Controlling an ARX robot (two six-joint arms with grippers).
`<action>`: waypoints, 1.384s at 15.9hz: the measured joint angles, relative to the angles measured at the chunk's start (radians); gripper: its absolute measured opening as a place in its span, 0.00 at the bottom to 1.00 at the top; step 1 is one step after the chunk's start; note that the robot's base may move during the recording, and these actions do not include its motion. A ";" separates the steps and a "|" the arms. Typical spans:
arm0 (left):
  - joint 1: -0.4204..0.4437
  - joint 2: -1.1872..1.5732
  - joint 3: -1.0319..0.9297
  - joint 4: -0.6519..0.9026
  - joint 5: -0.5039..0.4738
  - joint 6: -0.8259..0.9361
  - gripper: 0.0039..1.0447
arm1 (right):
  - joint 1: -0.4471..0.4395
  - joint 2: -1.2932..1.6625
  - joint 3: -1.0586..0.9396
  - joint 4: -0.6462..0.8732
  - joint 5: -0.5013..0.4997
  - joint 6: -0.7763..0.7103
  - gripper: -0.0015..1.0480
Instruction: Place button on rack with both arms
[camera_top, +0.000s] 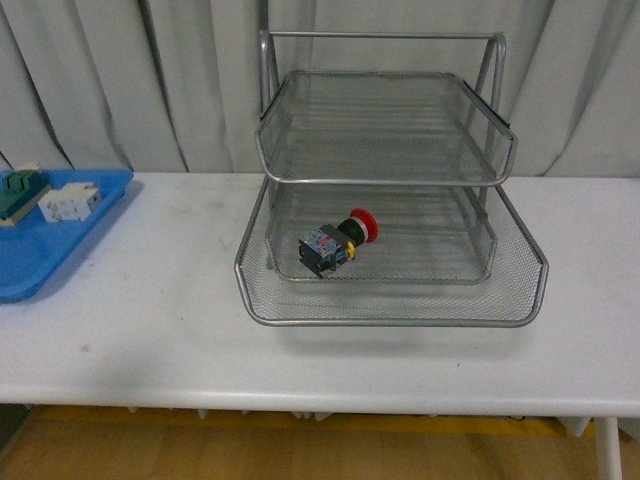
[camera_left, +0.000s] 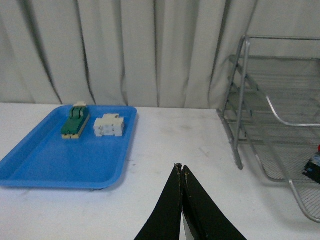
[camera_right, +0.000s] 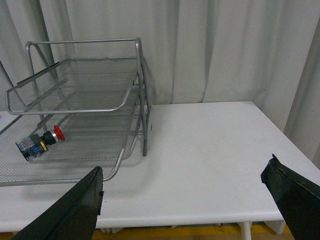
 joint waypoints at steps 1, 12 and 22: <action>-0.003 -0.052 -0.017 -0.050 0.013 0.000 0.01 | 0.000 0.000 0.000 0.000 0.000 0.000 0.94; -0.007 -0.575 -0.041 -0.517 0.015 0.000 0.01 | 0.000 0.000 0.000 0.000 0.000 0.000 0.94; -0.007 -0.758 -0.040 -0.710 0.015 0.000 0.01 | 0.000 0.000 0.000 0.000 0.000 0.000 0.94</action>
